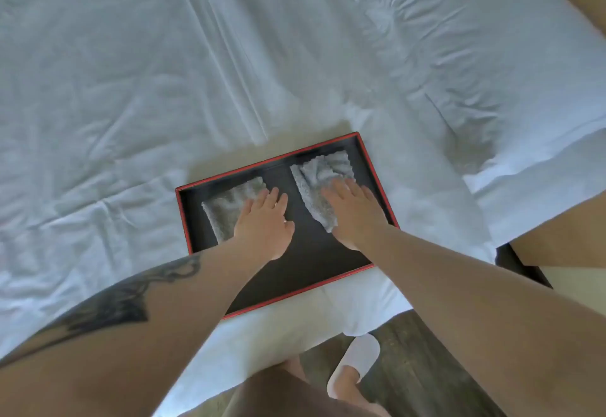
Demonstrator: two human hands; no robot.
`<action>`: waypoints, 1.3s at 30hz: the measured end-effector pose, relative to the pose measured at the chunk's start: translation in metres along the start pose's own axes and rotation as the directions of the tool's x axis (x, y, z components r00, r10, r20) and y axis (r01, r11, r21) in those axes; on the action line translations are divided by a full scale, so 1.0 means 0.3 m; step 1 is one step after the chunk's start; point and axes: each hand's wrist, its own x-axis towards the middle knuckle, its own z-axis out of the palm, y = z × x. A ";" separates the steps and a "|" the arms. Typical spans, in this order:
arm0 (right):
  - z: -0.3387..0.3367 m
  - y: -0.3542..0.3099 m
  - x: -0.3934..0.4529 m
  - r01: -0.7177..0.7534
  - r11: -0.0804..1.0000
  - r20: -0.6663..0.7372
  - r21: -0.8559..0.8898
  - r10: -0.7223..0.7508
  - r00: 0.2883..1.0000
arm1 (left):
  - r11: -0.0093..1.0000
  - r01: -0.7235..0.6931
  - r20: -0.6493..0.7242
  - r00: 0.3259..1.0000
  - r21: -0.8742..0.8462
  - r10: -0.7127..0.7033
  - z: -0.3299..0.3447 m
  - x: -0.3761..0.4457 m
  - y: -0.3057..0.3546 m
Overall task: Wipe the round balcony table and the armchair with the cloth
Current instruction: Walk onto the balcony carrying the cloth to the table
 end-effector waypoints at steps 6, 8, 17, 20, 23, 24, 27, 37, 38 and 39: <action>0.082 -0.013 0.079 -0.064 0.997 0.147 0.042 0.057 0.987 | 0.998 -0.056 0.061 0.997 0.021 0.054 0.045 0.058 -0.043; 0.110 -0.010 0.048 -0.071 0.996 0.105 0.054 0.065 0.992 | 0.997 -0.070 0.072 0.995 0.041 0.067 0.058 0.064 -0.062; 0.151 -0.052 -0.114 -0.146 0.891 -0.014 0.430 0.168 0.986 | 0.970 -0.227 -0.024 0.973 0.090 0.230 0.061 0.107 0.045; 0.150 -0.006 -0.230 -0.184 0.833 -0.164 0.521 0.309 0.937 | 0.922 -0.357 -0.020 0.931 0.150 0.364 0.035 0.129 0.175; 0.150 0.093 -0.400 -0.283 0.729 -0.220 0.623 0.511 0.831 | 0.842 -0.490 -0.006 0.863 0.225 0.504 0.010 0.115 0.359; 0.157 0.128 -0.469 -0.317 0.699 -0.228 0.641 0.568 0.791 | 0.811 -0.533 0.006 0.837 0.240 0.548 0.007 0.095 0.429; 0.208 0.221 -0.700 -0.447 0.584 -0.197 0.678 0.730 0.655 | 0.704 -0.650 0.079 0.748 0.287 0.659 0.028 0.001 0.645; 0.522 0.233 -1.550 -0.679 0.095 0.055 0.728 0.979 0.196 | 0.474 -0.832 0.367 0.554 0.289 0.747 0.389 -0.544 1.221; 0.551 0.204 -1.615 -0.683 0.020 0.098 0.730 0.986 0.134 | 0.408 -0.859 0.401 0.506 0.309 0.764 0.431 -0.601 1.260; 0.580 0.166 -1.676 -0.683 -0.063 0.157 0.728 0.985 0.076 | 0.344 -0.882 0.438 0.461 0.322 0.772 0.470 -0.658 1.292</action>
